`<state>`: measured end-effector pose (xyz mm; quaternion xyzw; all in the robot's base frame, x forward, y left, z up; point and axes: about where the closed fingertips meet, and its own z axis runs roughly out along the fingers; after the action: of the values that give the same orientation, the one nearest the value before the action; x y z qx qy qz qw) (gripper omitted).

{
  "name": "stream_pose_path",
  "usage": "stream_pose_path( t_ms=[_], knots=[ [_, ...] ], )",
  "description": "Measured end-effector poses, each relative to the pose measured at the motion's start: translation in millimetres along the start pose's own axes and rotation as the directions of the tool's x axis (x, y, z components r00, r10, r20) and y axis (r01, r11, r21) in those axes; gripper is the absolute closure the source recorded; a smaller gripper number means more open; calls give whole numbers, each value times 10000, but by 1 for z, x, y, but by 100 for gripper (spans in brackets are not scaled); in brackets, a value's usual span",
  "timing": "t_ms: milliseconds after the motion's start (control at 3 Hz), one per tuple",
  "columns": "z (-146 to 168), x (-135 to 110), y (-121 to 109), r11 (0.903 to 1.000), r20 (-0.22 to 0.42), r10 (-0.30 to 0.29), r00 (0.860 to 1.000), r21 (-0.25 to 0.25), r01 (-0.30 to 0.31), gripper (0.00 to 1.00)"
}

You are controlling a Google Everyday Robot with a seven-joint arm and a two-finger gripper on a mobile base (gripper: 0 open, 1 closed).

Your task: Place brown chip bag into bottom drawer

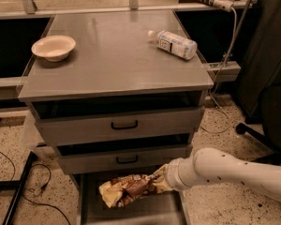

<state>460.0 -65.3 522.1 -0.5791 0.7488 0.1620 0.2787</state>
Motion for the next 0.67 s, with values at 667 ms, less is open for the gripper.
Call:
stream_pose_path(
  t_ms=[667],
  knots=[
    [11, 6, -7, 9992, -233, -187, 9996, 351, 196, 100]
  ],
)
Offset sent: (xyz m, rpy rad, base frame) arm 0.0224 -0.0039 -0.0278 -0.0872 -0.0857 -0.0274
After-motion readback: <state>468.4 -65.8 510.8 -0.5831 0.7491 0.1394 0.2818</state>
